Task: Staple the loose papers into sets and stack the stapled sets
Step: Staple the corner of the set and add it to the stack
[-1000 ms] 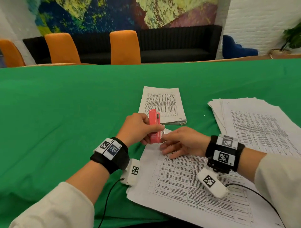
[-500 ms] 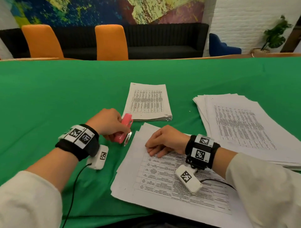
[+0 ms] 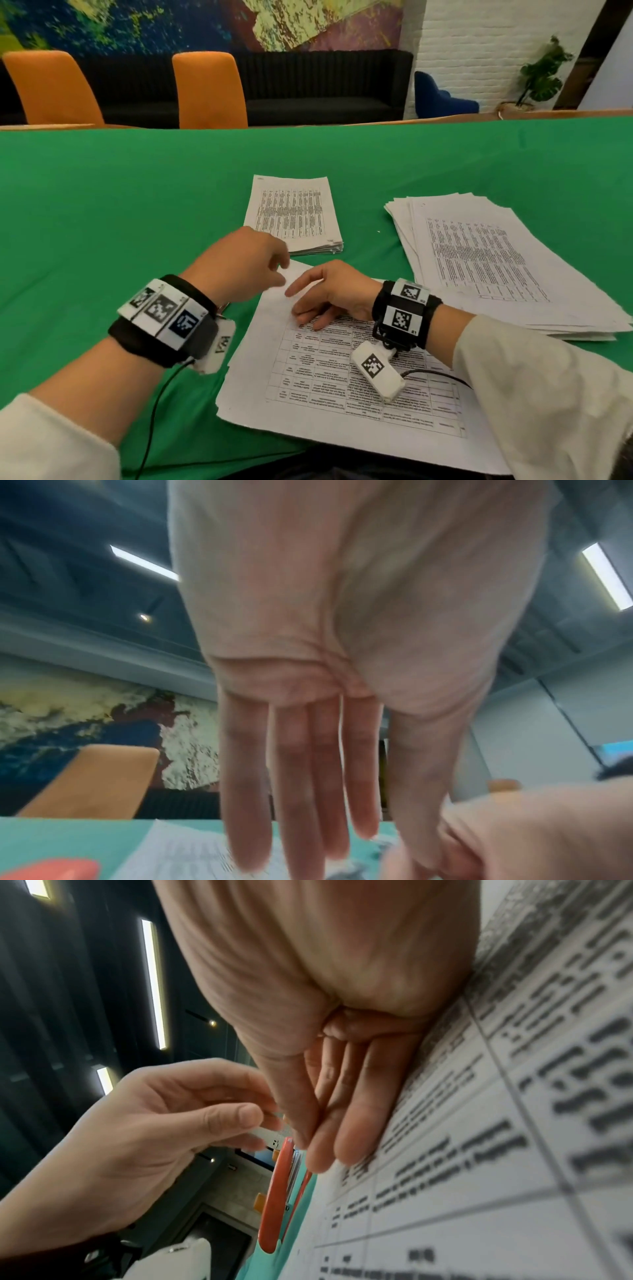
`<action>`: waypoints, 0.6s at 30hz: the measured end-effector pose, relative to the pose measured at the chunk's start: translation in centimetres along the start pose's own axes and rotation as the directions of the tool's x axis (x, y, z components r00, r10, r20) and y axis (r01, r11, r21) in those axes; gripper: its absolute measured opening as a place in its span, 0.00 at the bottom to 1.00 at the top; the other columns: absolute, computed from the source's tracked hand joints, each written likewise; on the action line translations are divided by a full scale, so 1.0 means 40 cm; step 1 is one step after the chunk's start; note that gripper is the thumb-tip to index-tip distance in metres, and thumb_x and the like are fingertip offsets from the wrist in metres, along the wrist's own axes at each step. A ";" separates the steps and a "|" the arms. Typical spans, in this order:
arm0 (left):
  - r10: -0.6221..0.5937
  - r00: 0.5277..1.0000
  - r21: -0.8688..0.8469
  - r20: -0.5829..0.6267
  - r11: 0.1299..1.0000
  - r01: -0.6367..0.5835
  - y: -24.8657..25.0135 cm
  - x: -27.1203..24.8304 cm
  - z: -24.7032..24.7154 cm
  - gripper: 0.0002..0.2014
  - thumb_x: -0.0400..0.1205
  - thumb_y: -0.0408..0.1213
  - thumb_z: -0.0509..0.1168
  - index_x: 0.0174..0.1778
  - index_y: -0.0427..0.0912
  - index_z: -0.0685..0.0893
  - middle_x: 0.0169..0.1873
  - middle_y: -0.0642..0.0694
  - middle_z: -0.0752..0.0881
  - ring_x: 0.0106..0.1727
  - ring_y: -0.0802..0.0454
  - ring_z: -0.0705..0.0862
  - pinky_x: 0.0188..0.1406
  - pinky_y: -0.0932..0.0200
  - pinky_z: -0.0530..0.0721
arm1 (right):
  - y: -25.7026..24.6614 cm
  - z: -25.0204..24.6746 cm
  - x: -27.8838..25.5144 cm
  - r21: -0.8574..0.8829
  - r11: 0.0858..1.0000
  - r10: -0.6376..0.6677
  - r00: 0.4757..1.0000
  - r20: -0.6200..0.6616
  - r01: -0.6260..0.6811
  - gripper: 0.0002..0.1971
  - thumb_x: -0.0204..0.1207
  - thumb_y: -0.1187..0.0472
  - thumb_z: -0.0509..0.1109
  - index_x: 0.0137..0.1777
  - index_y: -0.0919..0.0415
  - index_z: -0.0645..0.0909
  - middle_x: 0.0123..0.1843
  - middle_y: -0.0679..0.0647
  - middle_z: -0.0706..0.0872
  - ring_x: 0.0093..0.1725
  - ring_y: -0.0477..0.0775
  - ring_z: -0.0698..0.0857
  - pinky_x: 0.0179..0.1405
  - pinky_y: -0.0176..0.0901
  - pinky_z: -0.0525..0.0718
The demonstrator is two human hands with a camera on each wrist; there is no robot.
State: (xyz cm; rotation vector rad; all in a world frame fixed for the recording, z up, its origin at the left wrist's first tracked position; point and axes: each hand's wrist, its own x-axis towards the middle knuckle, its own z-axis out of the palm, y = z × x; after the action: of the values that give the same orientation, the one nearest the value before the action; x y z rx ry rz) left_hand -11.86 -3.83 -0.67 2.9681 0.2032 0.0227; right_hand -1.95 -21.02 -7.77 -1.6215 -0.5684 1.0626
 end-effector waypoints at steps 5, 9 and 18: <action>-0.077 0.939 0.223 0.336 0.975 0.000 0.035 0.011 0.051 0.26 0.77 0.57 0.77 0.72 0.63 0.82 0.62 0.58 0.85 0.65 0.51 0.82 0.67 0.39 0.81 | 0.010 -0.004 -0.001 0.055 0.998 -0.009 0.999 -0.040 0.011 0.06 0.78 0.76 0.77 0.50 0.68 0.85 0.47 0.69 0.93 0.41 0.59 0.95 0.31 0.43 0.93; -0.055 0.911 0.317 0.409 0.944 -0.086 0.061 0.006 0.052 0.30 0.73 0.61 0.79 0.70 0.63 0.78 0.51 0.58 0.79 0.57 0.50 0.79 0.61 0.42 0.80 | 0.014 -0.014 -0.003 0.077 0.997 -0.004 0.998 -0.067 0.009 0.03 0.77 0.75 0.77 0.47 0.70 0.89 0.45 0.68 0.93 0.40 0.58 0.94 0.35 0.45 0.95; -0.012 0.882 0.310 0.470 0.939 -0.153 0.101 0.026 0.051 0.51 0.74 0.50 0.84 0.87 0.72 0.59 0.73 0.47 0.81 0.68 0.44 0.81 0.54 0.51 0.76 | 0.025 -0.155 -0.221 0.015 1.000 0.010 0.970 -0.242 -0.007 0.06 0.75 0.72 0.80 0.50 0.71 0.93 0.46 0.67 0.93 0.35 0.53 0.90 0.32 0.47 0.94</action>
State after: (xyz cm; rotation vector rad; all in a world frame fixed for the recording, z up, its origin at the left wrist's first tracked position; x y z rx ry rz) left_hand -10.22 -7.97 -2.01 3.1951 0.0317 -0.7910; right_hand -1.10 -31.56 -5.38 -1.7118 -0.3902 0.8562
